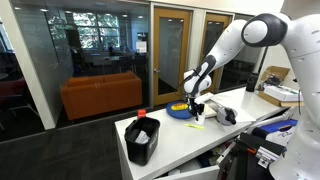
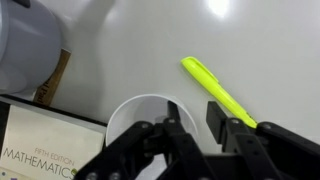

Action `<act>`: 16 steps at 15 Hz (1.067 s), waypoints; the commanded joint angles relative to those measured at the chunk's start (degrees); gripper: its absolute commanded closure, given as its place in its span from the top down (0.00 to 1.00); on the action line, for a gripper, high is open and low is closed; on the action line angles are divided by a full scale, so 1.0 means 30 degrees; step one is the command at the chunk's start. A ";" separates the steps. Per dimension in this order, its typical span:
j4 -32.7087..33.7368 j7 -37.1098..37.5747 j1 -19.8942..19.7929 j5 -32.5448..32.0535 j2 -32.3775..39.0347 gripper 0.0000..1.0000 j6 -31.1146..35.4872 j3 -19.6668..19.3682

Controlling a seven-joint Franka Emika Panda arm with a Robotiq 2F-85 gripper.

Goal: Move the white cup to the left

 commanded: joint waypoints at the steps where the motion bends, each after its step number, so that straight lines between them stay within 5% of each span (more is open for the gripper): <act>1: 0.0183 -0.0176 -0.0309 0.0200 0.0106 0.04 0.0147 0.0264; 10: 0.0559 -0.0257 -0.0914 0.0730 -0.0236 0.01 -0.0337 0.0148; 16: 0.0071 -0.2568 -0.1768 0.1311 -0.3127 0.01 -0.0903 0.0483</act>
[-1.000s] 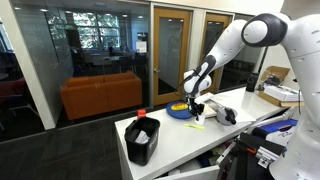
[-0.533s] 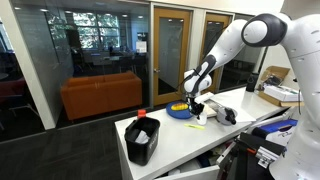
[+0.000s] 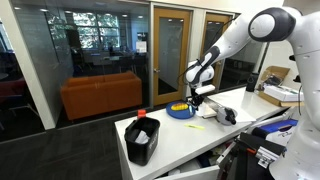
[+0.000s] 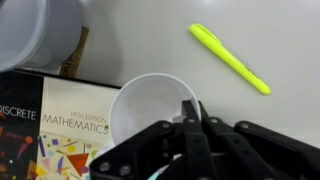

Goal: Move the white cup to the left

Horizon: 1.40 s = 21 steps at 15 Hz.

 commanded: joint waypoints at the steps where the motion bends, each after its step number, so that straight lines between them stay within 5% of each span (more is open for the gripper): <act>1: -0.0807 -0.2507 -0.0524 0.0323 -0.2223 0.01 -0.0649 0.0597; 10: -0.2983 -0.7692 0.0782 -0.0462 -0.6900 0.01 -0.2368 0.1681; 21: -0.3101 -1.0309 0.3466 -0.2498 -0.7300 0.01 -0.2328 0.3611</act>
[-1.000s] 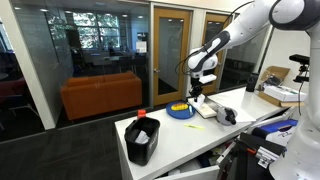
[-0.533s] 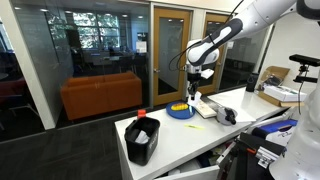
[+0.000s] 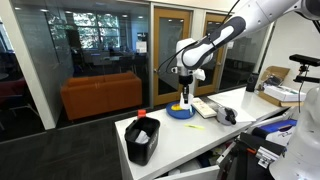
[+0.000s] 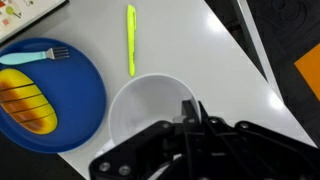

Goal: Move the white cup to the left

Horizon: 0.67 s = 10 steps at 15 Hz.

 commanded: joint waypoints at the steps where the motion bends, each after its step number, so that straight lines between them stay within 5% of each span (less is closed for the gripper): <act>1: -0.0227 -0.1144 0.0418 -0.0726 -0.0095 0.01 -0.0049 0.0471; 10: -0.1043 -0.1586 0.1566 -0.1475 0.0556 0.01 0.0735 0.1550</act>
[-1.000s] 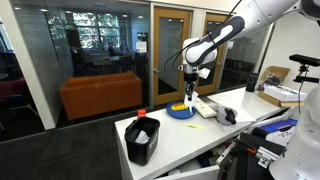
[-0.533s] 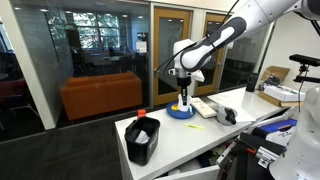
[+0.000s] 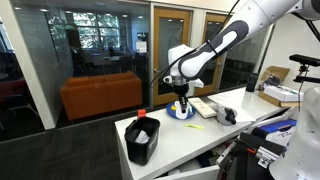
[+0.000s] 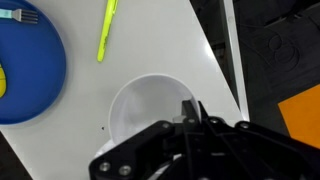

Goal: Move the white cup to the left

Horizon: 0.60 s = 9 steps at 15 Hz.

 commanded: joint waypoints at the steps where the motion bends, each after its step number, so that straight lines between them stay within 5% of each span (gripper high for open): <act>1: -0.0256 -0.0448 0.0123 -0.0324 0.0460 0.01 0.0734 0.0303; 9: -0.0189 -0.0957 0.0255 -0.0153 0.2764 0.01 0.2358 0.1141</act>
